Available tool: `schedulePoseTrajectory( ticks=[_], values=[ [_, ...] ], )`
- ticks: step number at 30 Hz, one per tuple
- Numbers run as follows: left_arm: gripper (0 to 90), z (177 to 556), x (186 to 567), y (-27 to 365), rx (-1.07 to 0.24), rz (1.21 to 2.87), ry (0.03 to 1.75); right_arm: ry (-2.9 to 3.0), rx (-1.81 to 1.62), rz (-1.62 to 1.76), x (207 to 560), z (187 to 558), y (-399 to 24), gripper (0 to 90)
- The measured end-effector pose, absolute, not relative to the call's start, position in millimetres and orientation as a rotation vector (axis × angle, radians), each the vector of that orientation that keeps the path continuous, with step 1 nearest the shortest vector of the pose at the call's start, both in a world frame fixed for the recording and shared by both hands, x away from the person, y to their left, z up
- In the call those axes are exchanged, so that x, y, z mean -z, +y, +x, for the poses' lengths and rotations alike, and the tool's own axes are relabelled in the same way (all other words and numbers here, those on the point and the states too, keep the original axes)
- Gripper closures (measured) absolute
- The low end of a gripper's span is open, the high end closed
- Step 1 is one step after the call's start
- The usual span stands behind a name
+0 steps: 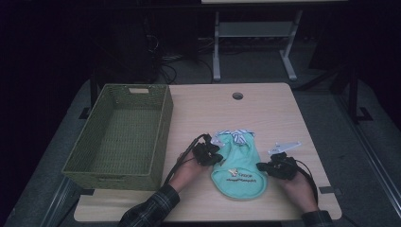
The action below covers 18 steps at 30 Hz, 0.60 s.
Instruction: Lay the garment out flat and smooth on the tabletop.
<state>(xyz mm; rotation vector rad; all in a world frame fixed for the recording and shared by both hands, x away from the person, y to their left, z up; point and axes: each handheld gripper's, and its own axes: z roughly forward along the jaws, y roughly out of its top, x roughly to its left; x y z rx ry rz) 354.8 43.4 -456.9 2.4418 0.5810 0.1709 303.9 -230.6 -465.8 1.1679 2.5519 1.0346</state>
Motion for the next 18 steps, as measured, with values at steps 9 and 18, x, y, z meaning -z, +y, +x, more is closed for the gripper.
schedulePoseTrajectory(
  ticks=[9, 18],
  values=[
    [89.3, 329.6, 454.8, 45.2, -0.120, 2.470, 0.538, 2.534, -1.036, 1.191, 466.1, 304.3, -235.6, 89.7],
    [89.3, 302.4, 454.7, 34.9, -0.023, 2.477, 0.471, 2.515, -1.054, 1.201, 467.5, 308.2, -242.0, 89.7]
  ],
)
